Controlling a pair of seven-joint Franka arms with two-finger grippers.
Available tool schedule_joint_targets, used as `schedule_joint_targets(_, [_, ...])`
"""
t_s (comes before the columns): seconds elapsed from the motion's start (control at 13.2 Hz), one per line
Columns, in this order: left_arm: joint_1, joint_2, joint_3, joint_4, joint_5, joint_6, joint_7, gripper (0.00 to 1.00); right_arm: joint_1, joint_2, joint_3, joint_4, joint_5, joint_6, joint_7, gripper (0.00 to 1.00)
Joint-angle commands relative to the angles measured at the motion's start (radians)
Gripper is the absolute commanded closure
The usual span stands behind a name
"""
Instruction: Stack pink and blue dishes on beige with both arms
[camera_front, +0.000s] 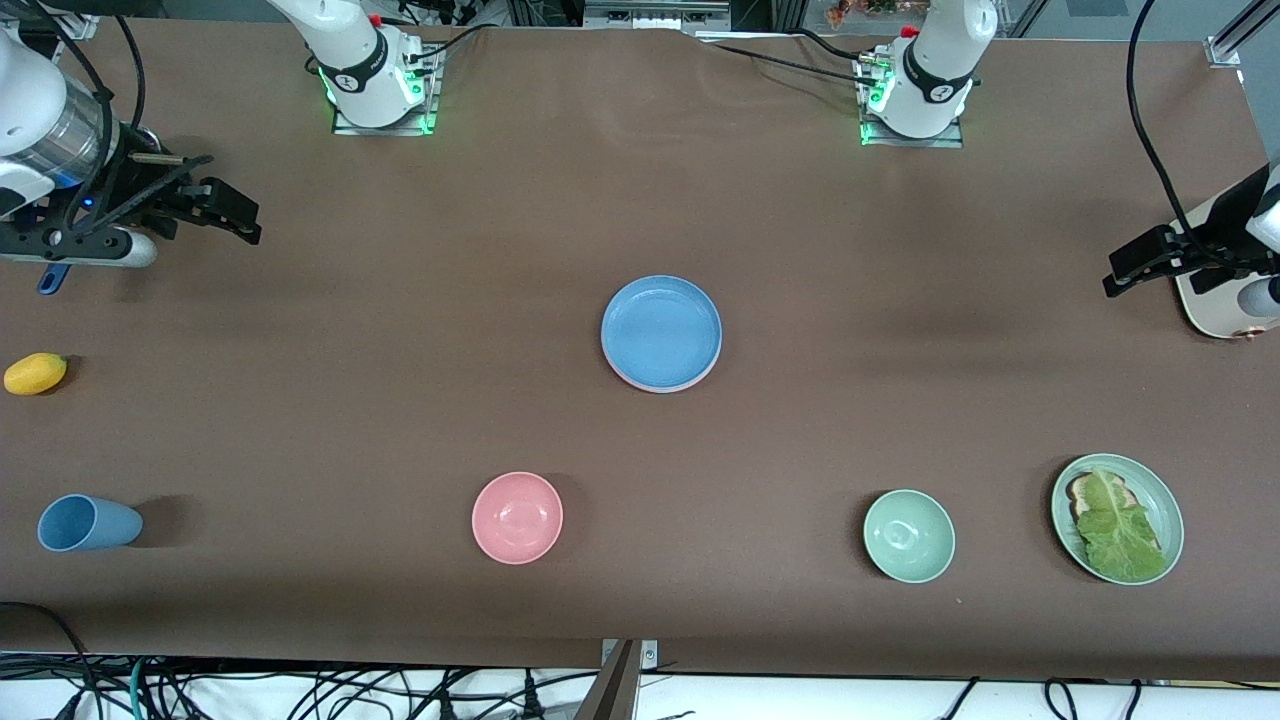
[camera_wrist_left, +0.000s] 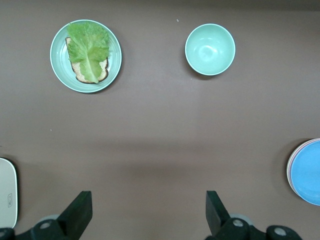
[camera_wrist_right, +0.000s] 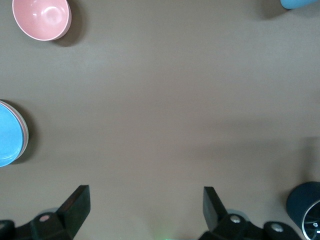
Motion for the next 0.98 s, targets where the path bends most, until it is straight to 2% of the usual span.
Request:
schedule_joint_targets(0.0, [-0.002,0.013,0.002,0.027,-0.025,-0.012,0.018,0.0,0.009,0.012,-0.01,0.033,-0.019,-0.019,-0.037,0.0])
schedule_joint_targets(0.91, [0.0,0.013,0.002,0.028,-0.025,-0.015,0.019,0.0,0.009,0.011,-0.01,0.03,-0.019,-0.028,-0.042,0.0])
